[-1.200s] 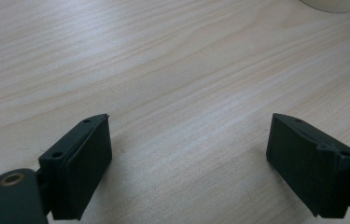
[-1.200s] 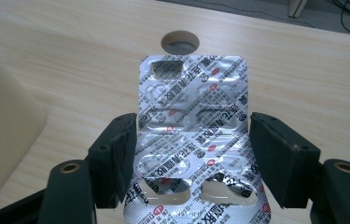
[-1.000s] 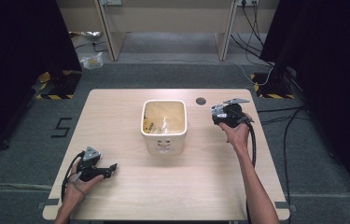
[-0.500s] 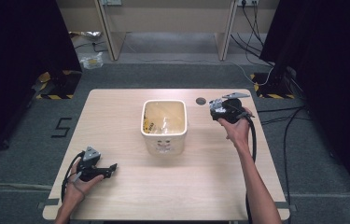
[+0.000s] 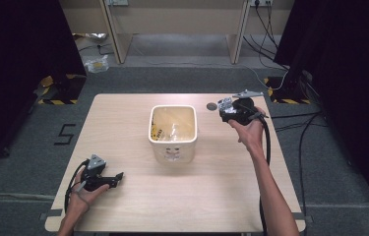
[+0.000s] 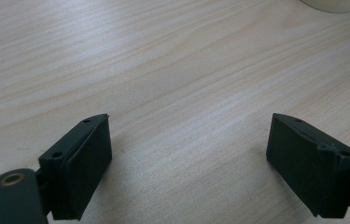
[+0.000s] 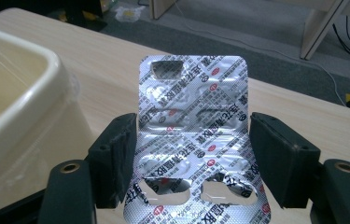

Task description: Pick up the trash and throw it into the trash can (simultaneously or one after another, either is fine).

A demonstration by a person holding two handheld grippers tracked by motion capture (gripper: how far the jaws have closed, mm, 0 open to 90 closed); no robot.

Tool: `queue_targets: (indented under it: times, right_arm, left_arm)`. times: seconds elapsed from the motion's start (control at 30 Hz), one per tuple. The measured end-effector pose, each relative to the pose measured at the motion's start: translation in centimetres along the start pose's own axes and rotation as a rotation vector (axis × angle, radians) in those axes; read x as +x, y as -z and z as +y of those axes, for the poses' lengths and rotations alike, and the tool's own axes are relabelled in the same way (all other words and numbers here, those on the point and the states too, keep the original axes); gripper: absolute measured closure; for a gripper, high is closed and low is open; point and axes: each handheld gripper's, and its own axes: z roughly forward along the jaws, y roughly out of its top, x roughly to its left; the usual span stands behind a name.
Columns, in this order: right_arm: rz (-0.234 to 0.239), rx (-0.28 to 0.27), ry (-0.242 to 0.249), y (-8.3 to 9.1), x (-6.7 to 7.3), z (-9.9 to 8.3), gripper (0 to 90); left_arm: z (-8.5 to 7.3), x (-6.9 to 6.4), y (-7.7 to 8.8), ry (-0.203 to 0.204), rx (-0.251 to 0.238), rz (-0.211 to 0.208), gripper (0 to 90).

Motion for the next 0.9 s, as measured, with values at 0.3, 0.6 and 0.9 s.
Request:
queue_targets:
  times: [0.3,0.6,0.9]
  right_arm:
    - [0.039,-0.028,0.032,1.0,1.4,1.7,34.1]
    - [0.078,-0.037,0.071,1.2,3.3,3.2,34.1]
    - [0.117,-0.039,0.097,0.8,5.1,4.2,34.1]
  left_arm:
    - [0.0,0.0,0.0,0.0,0.0,0.0,13.4]
    - [0.0,0.0,0.0,0.0,0.0,0.0,13.3]
    - [0.0,0.0,0.0,0.0,0.0,0.0,13.4]
